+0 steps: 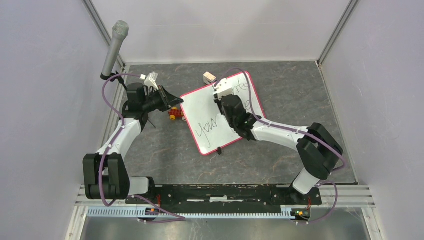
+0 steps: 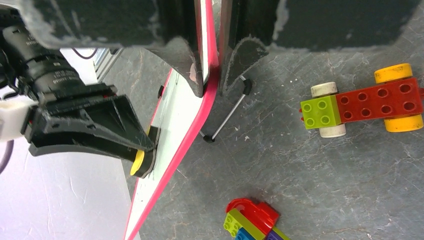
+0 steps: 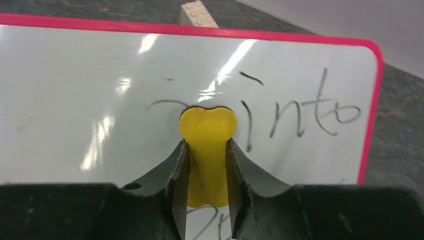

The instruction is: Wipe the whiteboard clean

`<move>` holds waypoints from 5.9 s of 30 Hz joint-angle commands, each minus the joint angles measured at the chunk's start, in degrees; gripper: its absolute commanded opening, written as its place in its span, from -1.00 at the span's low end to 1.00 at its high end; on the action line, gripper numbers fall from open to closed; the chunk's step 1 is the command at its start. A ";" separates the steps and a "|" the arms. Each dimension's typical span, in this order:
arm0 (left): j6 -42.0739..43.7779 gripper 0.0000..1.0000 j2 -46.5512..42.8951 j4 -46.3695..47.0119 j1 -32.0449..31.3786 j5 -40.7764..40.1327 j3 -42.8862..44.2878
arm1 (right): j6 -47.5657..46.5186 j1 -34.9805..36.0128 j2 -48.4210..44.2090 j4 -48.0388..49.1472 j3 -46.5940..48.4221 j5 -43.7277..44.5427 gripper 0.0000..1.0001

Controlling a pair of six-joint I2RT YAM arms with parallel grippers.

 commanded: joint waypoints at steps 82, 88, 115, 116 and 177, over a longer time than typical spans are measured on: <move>9.44 -0.31 24.64 -17.00 -11.34 7.53 31.66 | 4.46 -3.24 -0.84 -4.15 6.97 -12.89 -0.46; 11.24 -0.43 24.76 -17.05 -11.33 6.81 31.41 | 6.20 -3.32 -0.06 -4.00 6.84 -13.10 -0.46; 29.38 -0.95 19.88 -20.78 -16.07 -4.42 29.21 | 8.42 -0.14 -2.73 -0.60 3.18 -12.58 -0.46; 29.66 -0.95 19.79 -20.70 -16.24 -4.64 29.03 | 8.50 -0.29 -2.21 -0.07 4.01 -12.39 -0.46; 38.12 -0.95 23.94 -16.91 -18.01 -4.46 30.46 | 11.81 -13.45 -8.53 -3.19 -8.73 -14.98 -0.47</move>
